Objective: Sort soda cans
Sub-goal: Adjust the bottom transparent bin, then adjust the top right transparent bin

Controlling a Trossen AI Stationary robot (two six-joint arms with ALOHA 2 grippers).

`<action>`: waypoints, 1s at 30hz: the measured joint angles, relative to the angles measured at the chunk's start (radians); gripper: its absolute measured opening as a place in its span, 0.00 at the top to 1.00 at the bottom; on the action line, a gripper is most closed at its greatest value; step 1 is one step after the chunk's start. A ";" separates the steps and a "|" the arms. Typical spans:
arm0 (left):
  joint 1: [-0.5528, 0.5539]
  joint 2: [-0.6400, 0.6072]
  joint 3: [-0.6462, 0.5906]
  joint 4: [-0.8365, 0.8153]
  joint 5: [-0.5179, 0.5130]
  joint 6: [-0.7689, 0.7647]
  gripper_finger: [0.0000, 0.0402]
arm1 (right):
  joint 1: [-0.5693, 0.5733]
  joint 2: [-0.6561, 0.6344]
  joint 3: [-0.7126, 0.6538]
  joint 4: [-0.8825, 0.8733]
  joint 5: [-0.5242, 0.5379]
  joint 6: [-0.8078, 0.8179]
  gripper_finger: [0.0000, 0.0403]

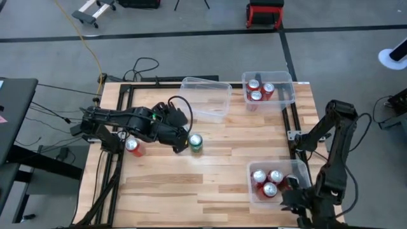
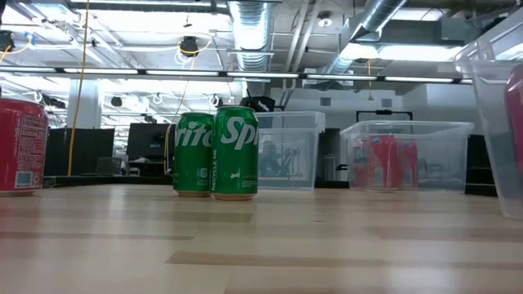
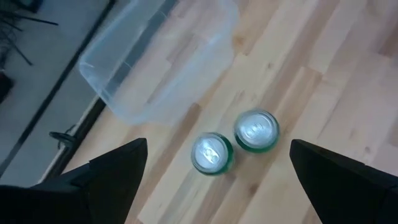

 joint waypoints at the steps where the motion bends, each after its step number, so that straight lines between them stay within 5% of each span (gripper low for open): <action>1: 0.000 0.000 0.000 0.000 -0.008 -0.002 0.03 | 0.002 0.003 0.000 -0.001 0.005 -0.008 0.82; 12: 0.000 0.000 0.000 0.000 -0.010 -0.020 0.03 | 0.008 0.003 0.002 -0.017 0.020 -0.022 0.42; 20: 0.008 0.000 0.000 0.000 -0.015 0.018 0.03 | 0.036 -0.047 0.001 0.062 0.044 -0.175 0.37; 24: 0.021 0.000 0.000 0.000 -0.015 0.049 0.03 | 0.024 -0.124 0.002 0.070 0.199 -0.330 0.38; 30: 0.044 -0.002 -0.043 0.056 -0.047 0.157 0.03 | -0.061 -0.254 0.002 0.059 0.618 -0.536 0.40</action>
